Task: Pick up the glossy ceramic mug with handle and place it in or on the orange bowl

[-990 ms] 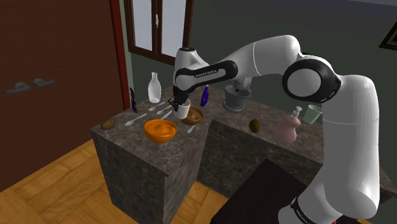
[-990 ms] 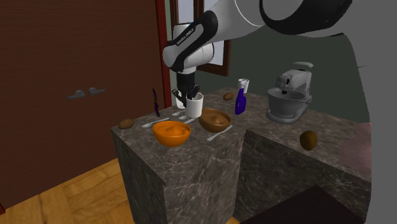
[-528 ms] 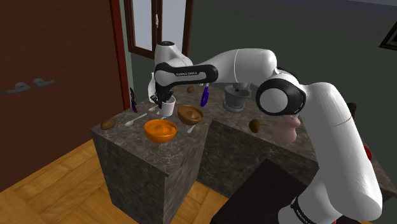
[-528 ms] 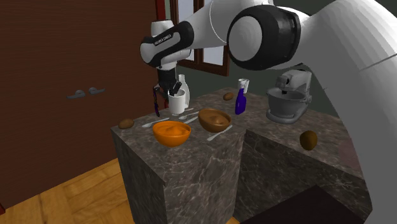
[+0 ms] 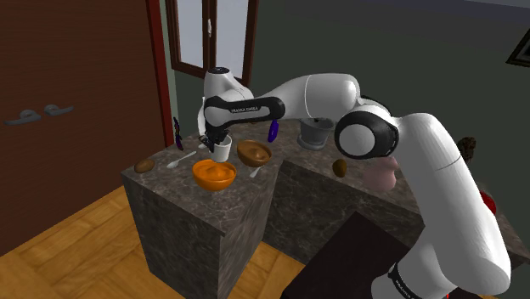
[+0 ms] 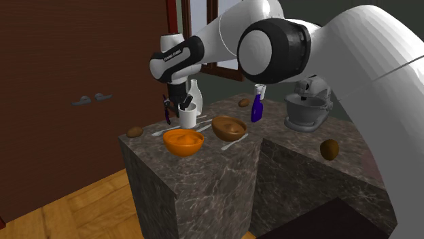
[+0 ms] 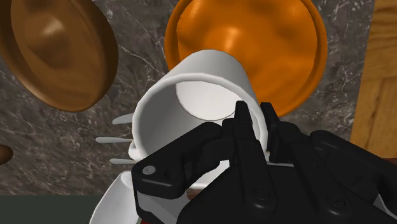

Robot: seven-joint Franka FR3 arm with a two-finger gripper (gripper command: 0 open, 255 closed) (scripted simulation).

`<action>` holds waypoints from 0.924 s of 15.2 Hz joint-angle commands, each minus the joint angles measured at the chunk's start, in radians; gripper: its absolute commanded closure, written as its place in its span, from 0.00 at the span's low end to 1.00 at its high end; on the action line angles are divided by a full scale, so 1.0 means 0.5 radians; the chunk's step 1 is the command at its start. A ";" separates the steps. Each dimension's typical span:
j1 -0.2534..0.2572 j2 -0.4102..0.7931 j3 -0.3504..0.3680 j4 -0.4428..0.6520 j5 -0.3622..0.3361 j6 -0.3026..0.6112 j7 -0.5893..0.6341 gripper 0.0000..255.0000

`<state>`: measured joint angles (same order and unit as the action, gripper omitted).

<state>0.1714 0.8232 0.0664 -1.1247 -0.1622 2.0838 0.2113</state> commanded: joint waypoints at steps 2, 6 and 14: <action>0.001 0.025 -0.003 -0.039 -0.005 0.065 0.009 1.00; 0.001 0.069 -0.007 -0.071 -0.011 0.141 0.019 1.00; 0.002 0.103 -0.010 -0.087 -0.015 0.190 0.025 1.00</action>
<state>0.1722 0.8736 0.0616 -1.1679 -0.1697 2.1786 0.2239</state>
